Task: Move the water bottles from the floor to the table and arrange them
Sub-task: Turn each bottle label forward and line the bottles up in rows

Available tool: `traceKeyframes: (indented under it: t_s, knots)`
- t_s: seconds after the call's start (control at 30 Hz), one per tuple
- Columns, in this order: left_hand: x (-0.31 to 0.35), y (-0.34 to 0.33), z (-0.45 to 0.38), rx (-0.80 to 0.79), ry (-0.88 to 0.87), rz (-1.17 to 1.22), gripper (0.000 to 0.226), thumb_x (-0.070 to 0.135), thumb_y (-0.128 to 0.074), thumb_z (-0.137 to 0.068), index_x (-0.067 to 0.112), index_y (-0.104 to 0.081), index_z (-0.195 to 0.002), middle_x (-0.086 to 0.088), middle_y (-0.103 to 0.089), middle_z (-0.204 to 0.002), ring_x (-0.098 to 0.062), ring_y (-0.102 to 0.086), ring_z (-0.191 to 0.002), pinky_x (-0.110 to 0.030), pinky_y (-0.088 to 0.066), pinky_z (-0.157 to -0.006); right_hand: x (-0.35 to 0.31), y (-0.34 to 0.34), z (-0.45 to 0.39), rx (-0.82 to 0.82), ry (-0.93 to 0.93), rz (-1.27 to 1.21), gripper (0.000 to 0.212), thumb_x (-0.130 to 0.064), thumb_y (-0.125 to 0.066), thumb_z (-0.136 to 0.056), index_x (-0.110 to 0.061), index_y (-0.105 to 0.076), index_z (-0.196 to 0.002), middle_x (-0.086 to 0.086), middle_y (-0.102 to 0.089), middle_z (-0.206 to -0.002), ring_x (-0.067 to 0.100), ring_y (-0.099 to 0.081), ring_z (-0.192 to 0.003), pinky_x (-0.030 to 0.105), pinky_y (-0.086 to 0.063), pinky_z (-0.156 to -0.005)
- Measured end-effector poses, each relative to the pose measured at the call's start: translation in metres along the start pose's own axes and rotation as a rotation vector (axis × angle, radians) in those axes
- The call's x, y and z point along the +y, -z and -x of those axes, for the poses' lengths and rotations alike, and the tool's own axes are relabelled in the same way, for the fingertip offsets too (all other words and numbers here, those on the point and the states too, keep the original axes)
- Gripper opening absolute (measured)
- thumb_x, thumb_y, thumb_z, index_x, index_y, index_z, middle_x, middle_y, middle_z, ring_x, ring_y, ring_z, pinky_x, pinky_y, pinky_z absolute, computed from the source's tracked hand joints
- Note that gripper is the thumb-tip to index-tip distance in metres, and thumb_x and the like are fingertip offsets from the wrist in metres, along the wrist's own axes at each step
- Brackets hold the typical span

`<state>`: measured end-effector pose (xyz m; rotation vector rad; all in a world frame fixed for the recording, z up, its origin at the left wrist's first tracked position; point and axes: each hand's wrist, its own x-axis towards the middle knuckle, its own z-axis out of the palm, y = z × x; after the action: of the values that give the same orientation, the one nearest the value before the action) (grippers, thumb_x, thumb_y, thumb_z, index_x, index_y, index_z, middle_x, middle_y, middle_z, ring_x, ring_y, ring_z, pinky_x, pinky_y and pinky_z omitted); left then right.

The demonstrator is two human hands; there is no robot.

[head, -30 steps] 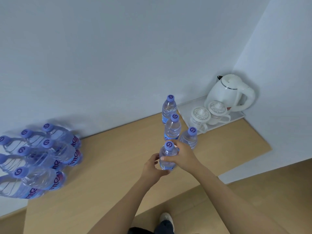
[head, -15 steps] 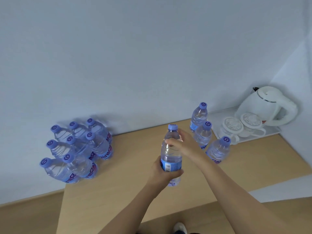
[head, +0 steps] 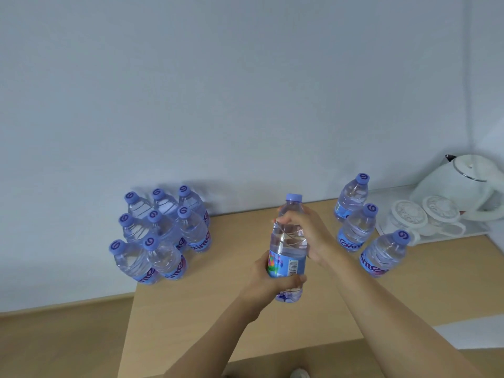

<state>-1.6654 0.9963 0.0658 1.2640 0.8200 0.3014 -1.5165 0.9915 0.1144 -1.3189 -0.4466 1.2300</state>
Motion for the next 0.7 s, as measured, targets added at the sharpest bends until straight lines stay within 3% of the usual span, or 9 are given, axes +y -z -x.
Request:
traceKeyframes:
  t_s: [0.1, 0.2, 0.3, 0.37, 0.5, 0.6, 0.7]
  knots:
    - [0.001, 0.004, 0.003, 0.049, -0.008, 0.027, 0.042, 0.014, -0.083, -0.066, 0.010, -0.060, -0.101, 0.000, -0.071, -0.082, -0.013, -0.068, -0.074, -0.023, -0.053, -0.067, 0.002, -0.008, 0.001, -0.009, 0.016, 0.105, 0.026, -0.013, -0.076, -0.070, -0.012, -0.060, -0.090, 0.011, -0.067, -0.085, 0.024, -0.066, -0.072, 0.033, -0.053, -0.068]
    - [0.001, 0.002, 0.004, 0.187, -0.036, 0.020, 0.035, 0.008, -0.082, -0.070, 0.009, -0.061, -0.097, -0.002, -0.071, -0.080, -0.014, -0.068, -0.071, -0.024, -0.054, -0.064, 0.008, -0.024, 0.002, 0.137, 0.078, 0.314, 0.033, -0.022, -0.078, -0.075, -0.016, -0.058, -0.100, 0.002, -0.068, -0.089, 0.018, -0.070, -0.077, 0.033, -0.058, -0.070]
    - [0.000, 0.000, 0.005, 0.282, -0.056, 0.011, 0.041, 0.009, -0.083, -0.065, 0.010, -0.061, -0.099, -0.005, -0.073, -0.086, -0.021, -0.071, -0.078, -0.031, -0.059, -0.069, 0.015, -0.042, 0.004, 0.269, 0.123, 0.330, 0.032, -0.020, -0.081, -0.070, -0.020, -0.057, -0.092, -0.009, -0.065, -0.080, 0.011, -0.067, -0.070, 0.026, -0.055, -0.062]
    - [0.002, 0.002, 0.007, 0.267, -0.049, 0.022, 0.044, 0.009, -0.084, -0.064, 0.010, -0.060, -0.101, -0.005, -0.073, -0.088, -0.021, -0.072, -0.080, -0.031, -0.059, -0.072, 0.016, -0.047, 0.004, 0.303, 0.131, 0.335, 0.028, -0.015, -0.077, -0.068, -0.019, -0.057, -0.088, -0.006, -0.066, -0.076, 0.012, -0.066, -0.065, 0.028, -0.056, -0.060]
    - [0.009, 0.018, 0.012, 0.125, -0.015, 0.016, 0.043, 0.013, -0.086, -0.067, 0.014, -0.063, -0.103, 0.000, -0.074, -0.092, -0.015, -0.072, -0.084, -0.026, -0.057, -0.075, 0.003, -0.049, 0.005, 0.136, 0.101, 0.243, 0.019, -0.006, -0.066, -0.070, -0.010, -0.057, -0.087, 0.008, -0.067, -0.072, 0.016, -0.065, -0.062, 0.033, -0.055, -0.062]
    - [0.010, 0.032, 0.013, -0.003, 0.010, 0.062, 0.049, 0.018, -0.087, -0.065, 0.008, -0.062, -0.105, -0.005, -0.072, -0.092, -0.020, -0.070, -0.085, -0.032, -0.056, -0.078, -0.002, -0.049, 0.002, -0.034, 0.032, 0.172, 0.024, -0.010, -0.068, -0.060, -0.014, -0.060, -0.083, 0.008, -0.066, -0.076, 0.025, -0.063, -0.071, 0.038, -0.054, -0.073]
    - [0.011, 0.038, 0.016, 0.010, 0.001, 0.087, 0.050, 0.020, -0.086, -0.061, 0.004, -0.063, -0.103, -0.007, -0.071, -0.087, -0.021, -0.068, -0.080, -0.031, -0.054, -0.074, 0.001, -0.051, -0.003, -0.074, 0.034, 0.161, 0.032, -0.013, -0.072, -0.059, -0.015, -0.062, -0.089, 0.007, -0.068, -0.084, 0.027, -0.066, -0.080, 0.041, -0.055, -0.080]
